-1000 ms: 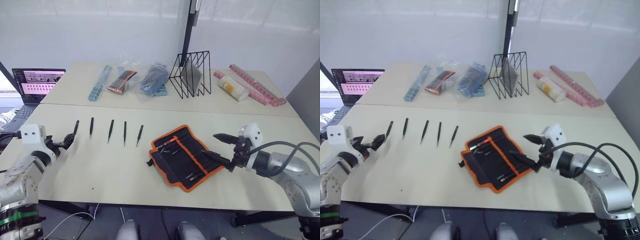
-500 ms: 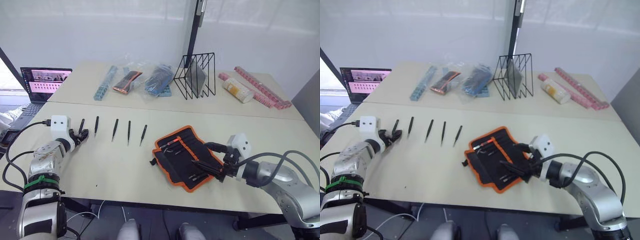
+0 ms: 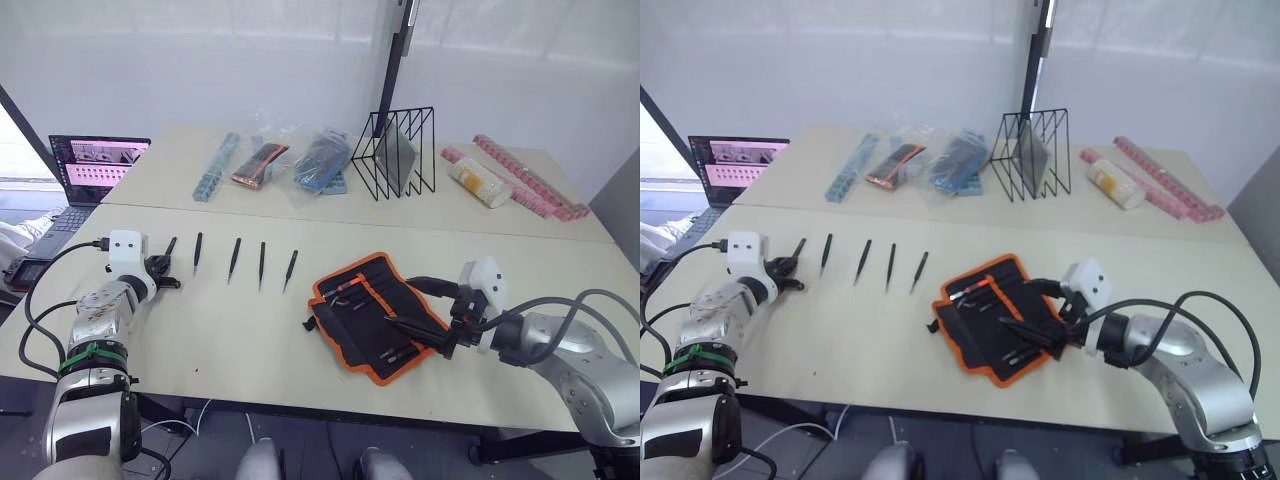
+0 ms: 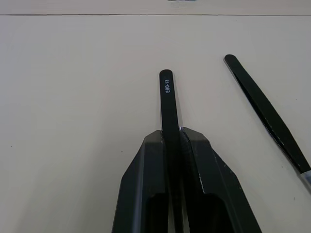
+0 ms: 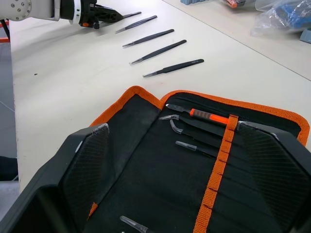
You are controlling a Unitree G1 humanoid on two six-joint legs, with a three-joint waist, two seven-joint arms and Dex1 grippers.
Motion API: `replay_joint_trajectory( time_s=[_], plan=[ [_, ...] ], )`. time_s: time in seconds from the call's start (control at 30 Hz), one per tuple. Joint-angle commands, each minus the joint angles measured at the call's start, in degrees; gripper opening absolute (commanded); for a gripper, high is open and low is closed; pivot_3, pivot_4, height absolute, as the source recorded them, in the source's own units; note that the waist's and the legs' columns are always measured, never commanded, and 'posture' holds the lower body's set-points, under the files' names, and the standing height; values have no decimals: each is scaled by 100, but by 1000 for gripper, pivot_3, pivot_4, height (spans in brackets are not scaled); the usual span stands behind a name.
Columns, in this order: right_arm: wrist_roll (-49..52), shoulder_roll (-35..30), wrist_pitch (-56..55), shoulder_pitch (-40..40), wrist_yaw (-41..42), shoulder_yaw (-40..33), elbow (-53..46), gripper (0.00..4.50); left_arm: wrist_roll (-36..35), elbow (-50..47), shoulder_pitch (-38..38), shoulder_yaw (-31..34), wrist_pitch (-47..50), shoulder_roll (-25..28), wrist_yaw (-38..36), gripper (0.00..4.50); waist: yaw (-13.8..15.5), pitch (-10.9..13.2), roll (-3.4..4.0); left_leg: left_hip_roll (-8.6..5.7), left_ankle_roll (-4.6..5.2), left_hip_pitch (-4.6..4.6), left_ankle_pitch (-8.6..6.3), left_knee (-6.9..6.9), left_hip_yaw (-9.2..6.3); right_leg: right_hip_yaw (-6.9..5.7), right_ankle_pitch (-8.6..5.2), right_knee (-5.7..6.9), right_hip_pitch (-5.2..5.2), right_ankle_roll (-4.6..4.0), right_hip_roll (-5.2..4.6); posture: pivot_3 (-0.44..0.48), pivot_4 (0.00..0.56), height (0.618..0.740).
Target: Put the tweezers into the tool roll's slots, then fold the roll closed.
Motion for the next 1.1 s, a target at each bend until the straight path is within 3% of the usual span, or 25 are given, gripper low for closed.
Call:
replay_joint_trajectory(
  time_s=[0.03,0.23,0.37,0.47,0.53,0.7,0.83,1.1],
  plan=[
    [-71,21,-170,-22,4,-61,-17,4500,-41,-1299,522,20,166,247,-192,48,-46,3,-5,1,0,-4,0,0,-1,0,0,0,-2,0,0,0,150,684],
    [-142,166,-219,288,-275,-249,47,4500,-799,-4215,1245,225,1722,586,-612,48,-46,19,-52,7,-4,-65,2,1,-15,-4,3,30,-72,-4,4,0,150,684],
    [-352,338,-322,442,-535,-206,185,3269,-1443,-5539,1193,-96,2871,551,-837,0,-30,21,-47,-11,-5,-66,2,11,-31,-2,3,55,-71,-3,-3,0,150,684],
    [-492,493,-412,628,-703,-183,253,2258,-1852,-6326,961,-782,3622,356,-1051,0,-39,21,-47,-11,-5,-66,3,13,-32,1,2,53,-71,-2,1,0,150,684],
    [-546,550,-467,724,-724,-172,265,1643,-2010,-6545,814,-1046,3914,240,-1142,0,-45,21,-47,-13,-6,-67,4,16,-38,1,2,54,-70,-1,2,0,150,684],
    [-894,797,-619,1190,-1067,-96,279,22,-2185,-6864,249,-2426,4680,-220,-1484,0,-69,21,-45,-14,-5,-70,4,14,-51,4,2,55,-72,-1,12,0,150,684],
    [-1097,1023,-727,1320,-1230,5,301,22,-2135,-6795,-103,-2929,5180,-602,-1329,0,-114,22,-44,-18,-6,-72,5,18,-54,10,1,54,-72,-1,13,0,150,684],
    [-1529,1271,-731,1485,-1547,249,504,22,-2050,-6646,-439,-3195,6354,-874,-839,0,-147,22,-40,-21,-6,-71,7,18,-70,9,1,55,-67,-1,16,0,150,684]
  ],
)
